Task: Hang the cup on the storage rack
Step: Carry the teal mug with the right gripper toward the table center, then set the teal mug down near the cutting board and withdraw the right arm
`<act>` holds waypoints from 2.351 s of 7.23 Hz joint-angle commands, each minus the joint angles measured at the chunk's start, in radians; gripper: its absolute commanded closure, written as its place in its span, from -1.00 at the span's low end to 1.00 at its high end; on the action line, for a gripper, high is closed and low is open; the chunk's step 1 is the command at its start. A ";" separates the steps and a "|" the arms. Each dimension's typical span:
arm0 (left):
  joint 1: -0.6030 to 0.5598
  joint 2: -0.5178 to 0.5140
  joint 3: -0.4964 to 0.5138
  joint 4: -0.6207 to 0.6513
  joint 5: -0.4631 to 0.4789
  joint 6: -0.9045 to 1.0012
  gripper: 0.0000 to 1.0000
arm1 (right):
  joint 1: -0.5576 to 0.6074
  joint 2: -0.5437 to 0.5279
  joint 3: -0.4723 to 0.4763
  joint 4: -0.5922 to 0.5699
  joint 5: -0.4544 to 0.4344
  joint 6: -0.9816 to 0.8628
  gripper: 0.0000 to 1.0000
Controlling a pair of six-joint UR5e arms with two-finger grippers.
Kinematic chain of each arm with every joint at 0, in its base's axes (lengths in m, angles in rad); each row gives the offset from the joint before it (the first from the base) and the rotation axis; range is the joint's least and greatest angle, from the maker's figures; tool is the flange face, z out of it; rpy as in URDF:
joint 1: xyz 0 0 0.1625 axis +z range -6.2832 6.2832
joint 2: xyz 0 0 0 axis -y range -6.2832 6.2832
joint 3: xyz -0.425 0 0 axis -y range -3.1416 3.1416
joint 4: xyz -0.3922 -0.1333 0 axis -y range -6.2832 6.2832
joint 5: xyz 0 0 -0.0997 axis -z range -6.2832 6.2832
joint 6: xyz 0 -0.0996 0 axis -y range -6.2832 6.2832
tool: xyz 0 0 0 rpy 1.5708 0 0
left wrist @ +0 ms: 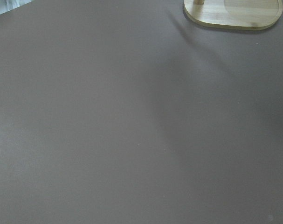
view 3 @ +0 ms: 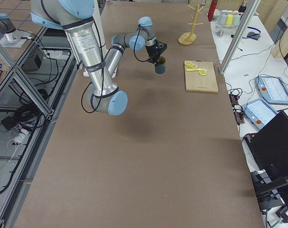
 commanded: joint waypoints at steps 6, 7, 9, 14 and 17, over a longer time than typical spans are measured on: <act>-0.001 -0.001 -0.005 -0.002 0.000 0.000 -0.98 | -0.131 0.281 -0.348 -0.077 -0.053 0.327 1.00; -0.001 -0.001 -0.006 -0.002 0.000 0.000 -0.98 | -0.137 0.283 -0.348 -0.077 -0.053 0.327 1.00; -0.001 -0.005 -0.003 -0.002 0.000 0.000 -0.98 | -0.144 0.287 -0.350 -0.079 -0.053 0.327 1.00; 0.001 -0.015 0.003 -0.002 0.000 0.002 -0.98 | -0.145 0.289 -0.358 -0.079 -0.128 0.290 -1.00; 0.001 -0.018 0.000 -0.041 0.010 0.011 -0.98 | -0.034 0.257 -0.226 -0.169 -0.108 0.087 -1.00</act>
